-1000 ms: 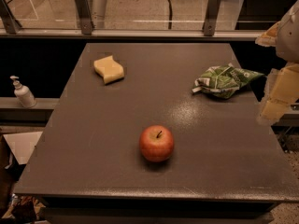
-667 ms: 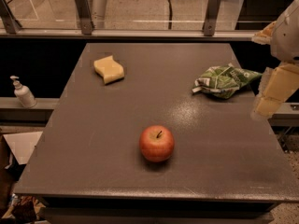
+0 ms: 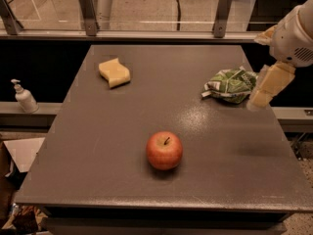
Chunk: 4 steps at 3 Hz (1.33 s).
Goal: Pick green jalapeno chip bag
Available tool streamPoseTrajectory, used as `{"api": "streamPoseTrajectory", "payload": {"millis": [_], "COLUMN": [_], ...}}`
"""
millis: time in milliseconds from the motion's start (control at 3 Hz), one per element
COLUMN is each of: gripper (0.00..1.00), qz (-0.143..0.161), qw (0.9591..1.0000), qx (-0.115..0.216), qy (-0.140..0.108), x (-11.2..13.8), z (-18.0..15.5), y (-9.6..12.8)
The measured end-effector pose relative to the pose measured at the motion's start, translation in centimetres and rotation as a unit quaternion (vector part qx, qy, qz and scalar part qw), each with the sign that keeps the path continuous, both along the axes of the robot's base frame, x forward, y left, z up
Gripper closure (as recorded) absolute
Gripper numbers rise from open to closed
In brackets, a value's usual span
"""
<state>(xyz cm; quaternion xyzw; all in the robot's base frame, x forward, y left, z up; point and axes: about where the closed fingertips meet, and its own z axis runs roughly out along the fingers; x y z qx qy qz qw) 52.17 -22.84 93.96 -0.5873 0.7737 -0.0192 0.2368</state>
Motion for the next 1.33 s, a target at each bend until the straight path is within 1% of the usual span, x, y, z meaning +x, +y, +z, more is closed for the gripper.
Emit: {"api": "streamPoseTrajectory", "payload": {"millis": [333, 667, 1000, 1333], "gripper": [0.00, 0.00, 0.00, 0.00], "qz": [-0.024, -0.047, -0.067, -0.076], "qw": [0.9981, 0.9922, 0.9839, 0.9782], "qx": [0.057, 0.113, 0.161, 0.188], "qy": [0.009, 0.023, 0.038, 0.046], "x": [3.1, 5.9, 8.3, 10.1], "z": [-2.1, -4.5, -7.1, -9.3], "y": [-1.5, -2.5, -3.3, -3.6]}}
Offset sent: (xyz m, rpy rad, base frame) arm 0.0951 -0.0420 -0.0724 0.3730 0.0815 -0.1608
